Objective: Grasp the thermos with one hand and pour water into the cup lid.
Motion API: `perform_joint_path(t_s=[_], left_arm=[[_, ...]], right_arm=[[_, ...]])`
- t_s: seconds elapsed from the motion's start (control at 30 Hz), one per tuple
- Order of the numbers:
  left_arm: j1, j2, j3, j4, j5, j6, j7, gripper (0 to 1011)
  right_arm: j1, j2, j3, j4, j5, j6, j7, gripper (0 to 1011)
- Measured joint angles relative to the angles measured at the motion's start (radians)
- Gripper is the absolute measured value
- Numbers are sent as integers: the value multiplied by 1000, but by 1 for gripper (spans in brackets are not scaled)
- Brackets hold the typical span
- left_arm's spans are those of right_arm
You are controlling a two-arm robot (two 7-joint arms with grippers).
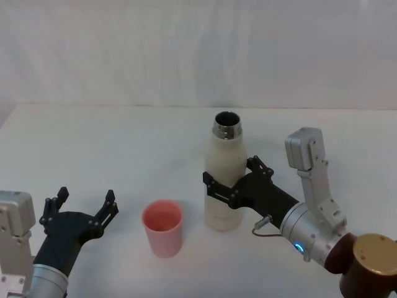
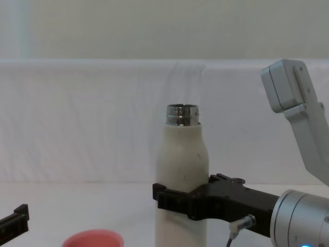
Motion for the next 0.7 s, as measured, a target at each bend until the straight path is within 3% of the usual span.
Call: perform_joint_path(t_s=[0.7], left_arm=[[0,0,0,0,0,0,0,1001]], right_arm=[[3,25,-20,-3,25,2,-22,957]])
